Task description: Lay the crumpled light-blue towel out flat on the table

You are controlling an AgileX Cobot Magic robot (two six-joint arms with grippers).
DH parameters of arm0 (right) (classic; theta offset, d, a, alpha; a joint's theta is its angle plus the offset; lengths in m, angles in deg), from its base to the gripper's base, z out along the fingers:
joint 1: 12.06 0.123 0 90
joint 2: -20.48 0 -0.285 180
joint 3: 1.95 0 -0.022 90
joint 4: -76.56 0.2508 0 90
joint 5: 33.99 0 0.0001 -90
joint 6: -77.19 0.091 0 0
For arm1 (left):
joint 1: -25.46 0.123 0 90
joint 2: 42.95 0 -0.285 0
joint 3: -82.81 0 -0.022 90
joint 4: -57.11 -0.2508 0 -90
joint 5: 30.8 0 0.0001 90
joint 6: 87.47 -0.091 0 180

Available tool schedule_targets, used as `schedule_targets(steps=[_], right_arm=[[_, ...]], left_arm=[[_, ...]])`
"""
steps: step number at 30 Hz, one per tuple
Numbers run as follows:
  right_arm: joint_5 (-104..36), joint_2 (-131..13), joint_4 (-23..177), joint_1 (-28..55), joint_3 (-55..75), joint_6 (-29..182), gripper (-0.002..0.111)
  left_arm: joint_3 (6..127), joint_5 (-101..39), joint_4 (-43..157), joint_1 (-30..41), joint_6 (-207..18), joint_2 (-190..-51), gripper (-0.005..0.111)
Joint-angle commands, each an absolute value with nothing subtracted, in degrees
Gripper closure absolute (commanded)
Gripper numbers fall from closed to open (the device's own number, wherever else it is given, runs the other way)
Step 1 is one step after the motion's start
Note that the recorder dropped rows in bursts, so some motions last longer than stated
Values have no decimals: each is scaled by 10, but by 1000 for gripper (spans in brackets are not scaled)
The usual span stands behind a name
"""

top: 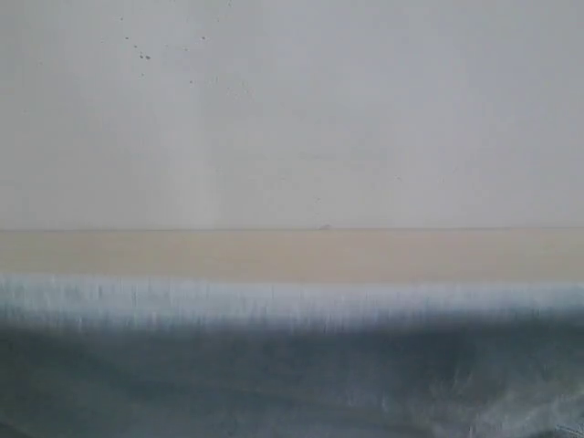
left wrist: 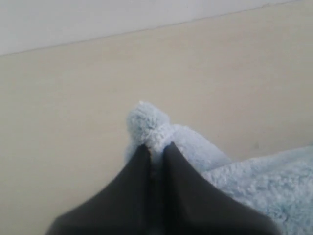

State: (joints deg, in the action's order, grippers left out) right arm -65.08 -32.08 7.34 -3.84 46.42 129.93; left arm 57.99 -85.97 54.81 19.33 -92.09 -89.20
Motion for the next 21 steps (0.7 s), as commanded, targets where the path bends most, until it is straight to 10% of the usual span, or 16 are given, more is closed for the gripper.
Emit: schedule_targets(steps=[1,21], right_arm=[[-735,-301,296,14,465,1048,106],[-1040,-80,433,134,214,788,106]], left_arm=[[538,-863,559,188,-922,-873,103],[635,-1008,492,127,-902,-710,103]])
